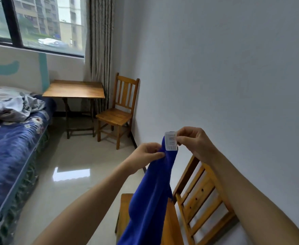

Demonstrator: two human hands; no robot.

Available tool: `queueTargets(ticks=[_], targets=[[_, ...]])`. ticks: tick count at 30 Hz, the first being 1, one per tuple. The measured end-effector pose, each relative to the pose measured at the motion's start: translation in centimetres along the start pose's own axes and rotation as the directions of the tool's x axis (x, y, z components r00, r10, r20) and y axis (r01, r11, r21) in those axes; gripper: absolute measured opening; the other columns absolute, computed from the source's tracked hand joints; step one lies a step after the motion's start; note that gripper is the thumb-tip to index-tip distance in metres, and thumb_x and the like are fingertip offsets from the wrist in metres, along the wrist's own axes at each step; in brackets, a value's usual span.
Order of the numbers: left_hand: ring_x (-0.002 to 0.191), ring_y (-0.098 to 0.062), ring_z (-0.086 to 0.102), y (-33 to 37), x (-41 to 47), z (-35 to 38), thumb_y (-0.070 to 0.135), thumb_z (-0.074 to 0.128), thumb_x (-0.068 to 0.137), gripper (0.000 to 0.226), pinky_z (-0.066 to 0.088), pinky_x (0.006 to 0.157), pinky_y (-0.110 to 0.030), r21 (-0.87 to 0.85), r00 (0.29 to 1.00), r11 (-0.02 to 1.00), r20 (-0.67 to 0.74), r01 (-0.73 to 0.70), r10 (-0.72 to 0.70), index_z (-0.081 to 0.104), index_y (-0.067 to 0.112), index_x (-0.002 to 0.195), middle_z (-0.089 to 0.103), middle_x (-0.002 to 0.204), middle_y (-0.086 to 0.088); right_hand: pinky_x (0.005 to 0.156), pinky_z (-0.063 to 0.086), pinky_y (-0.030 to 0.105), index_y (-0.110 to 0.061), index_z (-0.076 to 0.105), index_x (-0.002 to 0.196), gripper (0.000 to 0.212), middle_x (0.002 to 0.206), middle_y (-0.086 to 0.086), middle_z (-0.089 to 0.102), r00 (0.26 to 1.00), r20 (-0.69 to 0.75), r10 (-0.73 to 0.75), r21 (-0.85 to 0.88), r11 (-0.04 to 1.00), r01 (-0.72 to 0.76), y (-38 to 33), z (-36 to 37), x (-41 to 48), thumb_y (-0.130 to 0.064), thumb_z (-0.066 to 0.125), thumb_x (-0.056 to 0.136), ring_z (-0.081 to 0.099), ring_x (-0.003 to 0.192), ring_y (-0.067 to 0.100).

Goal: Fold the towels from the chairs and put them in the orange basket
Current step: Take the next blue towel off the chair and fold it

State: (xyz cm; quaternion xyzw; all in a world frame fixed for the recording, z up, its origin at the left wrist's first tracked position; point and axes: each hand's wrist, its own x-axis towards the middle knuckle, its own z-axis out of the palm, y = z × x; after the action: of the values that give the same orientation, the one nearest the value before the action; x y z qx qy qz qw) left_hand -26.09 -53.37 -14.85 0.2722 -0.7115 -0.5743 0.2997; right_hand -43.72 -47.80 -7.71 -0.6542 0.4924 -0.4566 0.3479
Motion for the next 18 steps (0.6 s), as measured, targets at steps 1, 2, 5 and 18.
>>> queueTargets(ticks=[1,2,5,18], targets=[[0.088,-0.017,0.068,0.4,0.4,0.3,0.01,0.053,0.091,0.016,0.055,0.084,-0.031,0.005,0.998,1.0,-0.056,-0.03,0.03,0.064,0.016,0.102,0.069,0.093,-0.001,0.068,0.05,0.021,-0.007,0.062,0.076,0.006,0.063,-0.007,0.063,0.999,-0.052,0.004,0.035,0.999,-0.002,-0.1,-0.5,-0.3,-0.007,0.059,0.082,0.06,0.066,0.007],[0.085,-0.016,0.069,0.6,0.8,0.5,0.009,0.054,0.091,0.014,0.056,0.081,-0.031,0.018,0.994,0.999,-0.099,-0.049,0.051,0.065,0.017,0.095,0.07,0.088,0.0,0.068,0.048,0.022,-0.008,0.061,0.075,0.011,0.061,-0.005,0.062,0.993,-0.12,0.009,0.054,0.999,-0.002,0.0,-0.9,-0.5,-0.004,0.058,0.085,0.057,0.065,0.007],[0.079,-0.013,0.069,1.3,1.5,0.6,0.007,0.056,0.09,0.016,0.058,0.076,-0.03,0.116,0.981,0.987,-0.145,-0.114,0.13,0.064,0.02,0.087,0.069,0.084,0.001,0.067,0.049,0.021,-0.011,0.061,0.079,0.017,0.07,0.003,0.06,0.957,-0.289,0.009,0.023,1.0,-0.002,0.4,-1.7,-1.2,0.002,0.055,0.087,0.054,0.07,0.014],[0.071,-0.008,0.059,2.0,2.2,-1.5,0.005,0.056,0.089,0.012,0.05,0.066,-0.019,0.325,0.849,0.926,-0.419,-0.191,0.322,0.063,0.015,0.087,0.063,0.077,0.004,0.079,0.054,0.027,-0.014,0.049,0.129,0.047,0.111,0.001,0.055,0.952,-0.256,0.168,-0.25,0.94,-0.233,0.6,-4.5,-2.4,-0.001,0.061,0.086,0.06,0.098,0.022]])
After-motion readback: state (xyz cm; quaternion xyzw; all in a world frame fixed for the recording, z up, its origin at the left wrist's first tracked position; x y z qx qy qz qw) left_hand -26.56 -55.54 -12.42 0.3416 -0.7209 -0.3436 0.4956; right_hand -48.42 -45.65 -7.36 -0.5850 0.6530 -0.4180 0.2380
